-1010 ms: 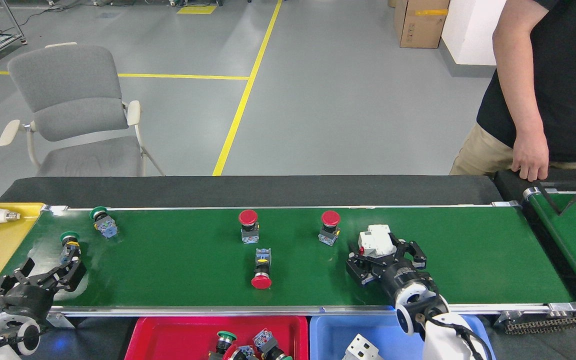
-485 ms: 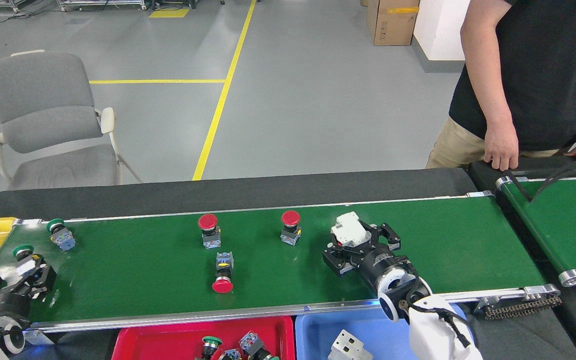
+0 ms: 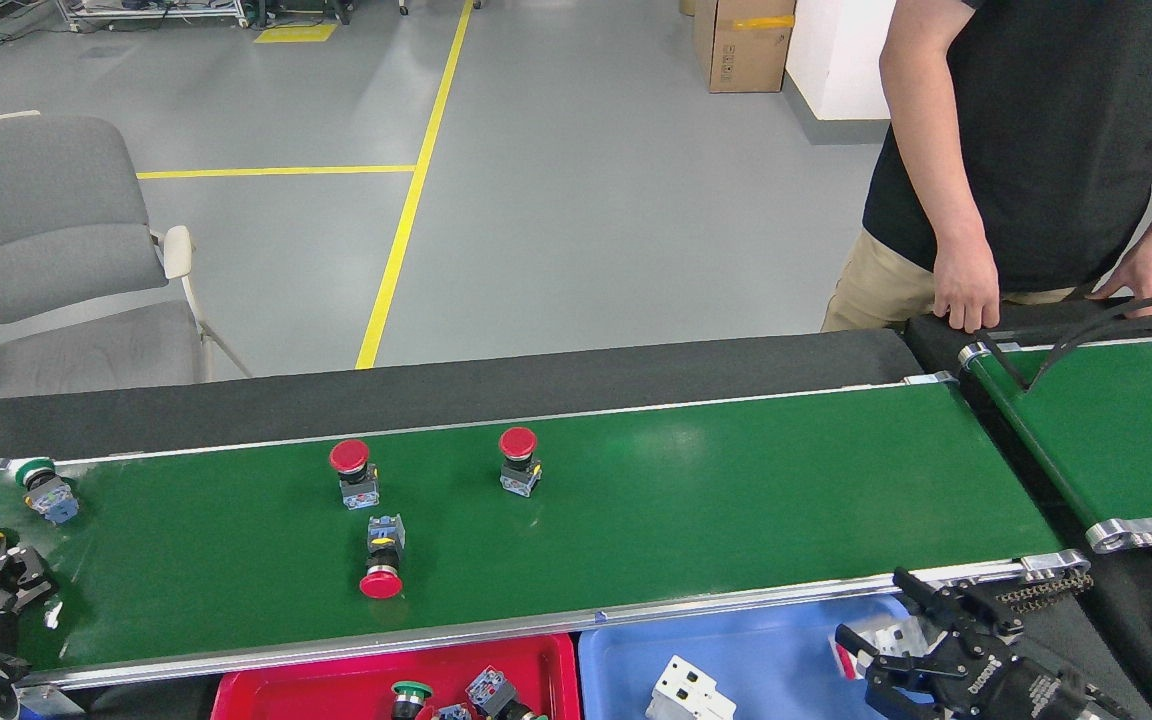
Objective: Pick switch part from conveyor to tray
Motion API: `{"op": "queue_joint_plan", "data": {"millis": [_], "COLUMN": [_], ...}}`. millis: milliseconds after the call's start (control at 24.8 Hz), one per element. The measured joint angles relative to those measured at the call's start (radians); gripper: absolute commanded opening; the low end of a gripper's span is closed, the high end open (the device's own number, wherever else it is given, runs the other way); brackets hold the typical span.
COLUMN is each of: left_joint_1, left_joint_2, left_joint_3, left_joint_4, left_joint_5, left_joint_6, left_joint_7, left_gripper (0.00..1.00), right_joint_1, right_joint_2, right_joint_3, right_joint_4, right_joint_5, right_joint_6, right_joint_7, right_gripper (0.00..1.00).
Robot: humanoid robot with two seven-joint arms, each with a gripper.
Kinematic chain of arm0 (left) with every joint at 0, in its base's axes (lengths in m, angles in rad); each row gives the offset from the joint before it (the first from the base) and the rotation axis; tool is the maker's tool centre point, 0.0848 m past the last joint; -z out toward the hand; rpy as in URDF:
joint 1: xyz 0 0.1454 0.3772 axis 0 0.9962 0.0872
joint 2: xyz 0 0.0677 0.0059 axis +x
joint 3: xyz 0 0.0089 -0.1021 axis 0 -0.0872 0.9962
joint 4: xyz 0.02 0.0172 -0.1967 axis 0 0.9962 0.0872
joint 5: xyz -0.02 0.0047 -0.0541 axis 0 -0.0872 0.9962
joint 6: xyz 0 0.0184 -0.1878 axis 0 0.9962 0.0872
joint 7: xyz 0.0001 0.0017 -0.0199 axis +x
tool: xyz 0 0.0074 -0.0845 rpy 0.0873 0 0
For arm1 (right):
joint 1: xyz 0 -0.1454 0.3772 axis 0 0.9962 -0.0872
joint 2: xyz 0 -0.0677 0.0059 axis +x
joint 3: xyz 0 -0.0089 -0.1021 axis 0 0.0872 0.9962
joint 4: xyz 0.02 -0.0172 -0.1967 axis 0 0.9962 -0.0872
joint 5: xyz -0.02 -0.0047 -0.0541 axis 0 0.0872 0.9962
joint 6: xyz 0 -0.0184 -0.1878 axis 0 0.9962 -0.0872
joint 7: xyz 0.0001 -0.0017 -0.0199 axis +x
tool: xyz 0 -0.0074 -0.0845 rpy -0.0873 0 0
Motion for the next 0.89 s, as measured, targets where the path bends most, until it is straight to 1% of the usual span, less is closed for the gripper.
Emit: {"op": "queue_joint_plan", "data": {"millis": [40,81,121,202,242,323,363,404,444,485,525,565,646,687,808,889], "left_joint_1": [0.043,0.097,0.168,0.324,0.404,0.556,0.618,0.673,0.719,0.748,0.764,0.774,0.774,0.768,0.758,0.758], "left_joint_2": [-0.019,-0.042,-0.064,-0.098,-0.111,-0.156,-0.186,-0.213,-0.235,-0.246,-0.262,-0.282,-0.348,-0.364,-0.369,-0.376], "left_joint_3": [-0.010,-0.019,-0.032,-0.054,-0.062,-0.095,-0.122,-0.154,-0.195,-0.234,-0.268,-0.293,-0.324,-0.327,-0.295,-0.241], "left_joint_4": [-0.079,-0.174,-0.286,-0.528,-0.646,-0.849,-0.925,-0.992,-1.051,-1.093,-1.122,-1.139,-1.151,-1.152,-1.153,-1.153], "left_joint_5": [0.006,0.012,0.016,0.019,0.019,0.018,0.016,0.015,0.014,0.013,0.012,0.011,0.010,0.008,0.004,0.003], "left_joint_6": [-0.028,-0.065,-0.119,-0.224,-0.285,-0.384,-0.418,-0.446,-0.465,-0.475,-0.478,-0.483,-0.451,-0.435,-0.376,-0.271], "left_joint_7": [0.001,0.002,0.006,0.001,-0.008,-0.036,-0.052,-0.070,-0.089,-0.110,-0.125,-0.145,-0.180,-0.190,-0.208,-0.212], "left_gripper": [0.13,0.13,0.14,0.14,0.15,0.19,0.22,0.31,0.49,0.73,0.92,1.00,1.00,1.00,1.00,1.00], "right_joint_1": [0.000,0.000,0.000,0.000,0.000,0.001,0.002,0.003,0.005,0.008,0.013,0.021,0.044,0.050,0.053,0.058], "right_joint_2": [0.055,0.094,0.125,0.148,0.150,0.150,0.151,0.152,0.152,0.152,0.152,0.152,0.151,0.148,0.138,0.138], "right_joint_3": [-0.036,-0.056,-0.064,-0.062,-0.048,-0.006,0.004,0.007,0.009,0.011,0.012,0.014,0.014,0.016,0.016,0.017], "right_joint_4": [-0.006,-0.019,-0.043,-0.081,-0.087,-0.091,-0.091,-0.092,-0.092,-0.092,-0.092,-0.092,-0.093,-0.092,-0.095,-0.101], "right_joint_5": [0.007,0.026,0.065,0.172,0.207,0.233,0.236,0.237,0.237,0.237,0.238,0.238,0.238,0.238,0.238,0.238], "right_joint_6": [0.000,-0.003,0.053,0.252,0.347,0.464,0.499,0.524,0.539,0.549,0.555,0.558,0.563,0.564,0.568,0.562], "right_joint_7": [-0.001,-0.002,-0.003,-0.001,0.000,-0.003,-0.006,-0.007,-0.008,-0.009,-0.009,-0.009,-0.010,-0.010,-0.021,-0.035], "right_gripper": [1.00,1.00,1.00,1.00,1.00,1.00,1.00,1.00,1.00,1.00,1.00,1.00,1.00,1.00,1.00,1.00]}}
